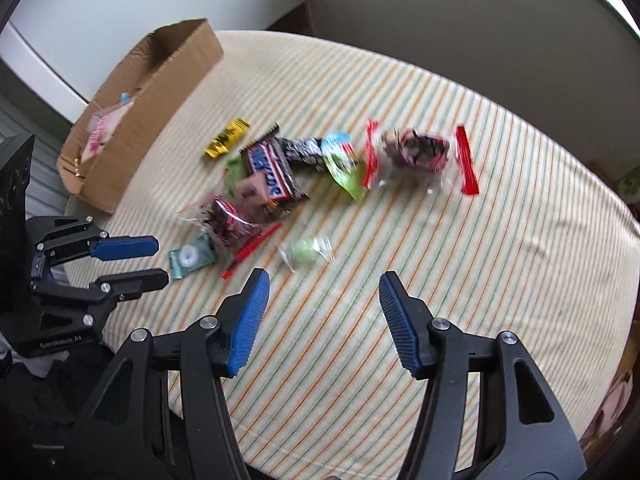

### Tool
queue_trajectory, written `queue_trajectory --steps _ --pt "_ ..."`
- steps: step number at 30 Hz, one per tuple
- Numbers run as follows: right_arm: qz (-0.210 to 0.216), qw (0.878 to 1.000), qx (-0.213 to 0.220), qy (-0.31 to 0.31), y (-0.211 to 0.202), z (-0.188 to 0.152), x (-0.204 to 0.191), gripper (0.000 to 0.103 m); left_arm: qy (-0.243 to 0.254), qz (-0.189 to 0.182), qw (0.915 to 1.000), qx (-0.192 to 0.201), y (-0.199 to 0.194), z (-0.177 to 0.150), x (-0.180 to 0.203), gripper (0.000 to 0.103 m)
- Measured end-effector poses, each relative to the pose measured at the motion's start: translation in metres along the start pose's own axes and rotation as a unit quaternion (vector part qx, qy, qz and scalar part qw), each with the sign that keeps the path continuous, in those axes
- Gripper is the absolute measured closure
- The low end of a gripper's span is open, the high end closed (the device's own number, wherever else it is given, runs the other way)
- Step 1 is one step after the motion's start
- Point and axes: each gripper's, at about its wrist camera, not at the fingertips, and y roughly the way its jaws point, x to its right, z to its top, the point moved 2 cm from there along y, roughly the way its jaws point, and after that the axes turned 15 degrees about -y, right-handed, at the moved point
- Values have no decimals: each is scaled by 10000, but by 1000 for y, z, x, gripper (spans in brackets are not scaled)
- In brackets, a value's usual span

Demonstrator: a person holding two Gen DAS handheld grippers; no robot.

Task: Organize snacks
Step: 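Move both tools back over the snack pile, then grasp the green mint packet with the left tool while the right tool grasps the clear candy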

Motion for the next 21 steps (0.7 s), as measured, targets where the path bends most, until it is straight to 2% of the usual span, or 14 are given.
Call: queue_trajectory --steps 3,11,14,21 --pt "67 9999 -7 152 10 -2 2 43 59 57 9999 -71 9 1 2 75" --pt "24 9999 -111 45 33 6 -7 44 167 152 9997 -128 21 4 6 75" --pt "59 9998 -214 15 44 12 -9 54 220 179 9995 -102 23 4 8 75" --pt "-141 9992 -267 -276 55 28 -22 56 230 216 9995 -33 22 3 8 75"
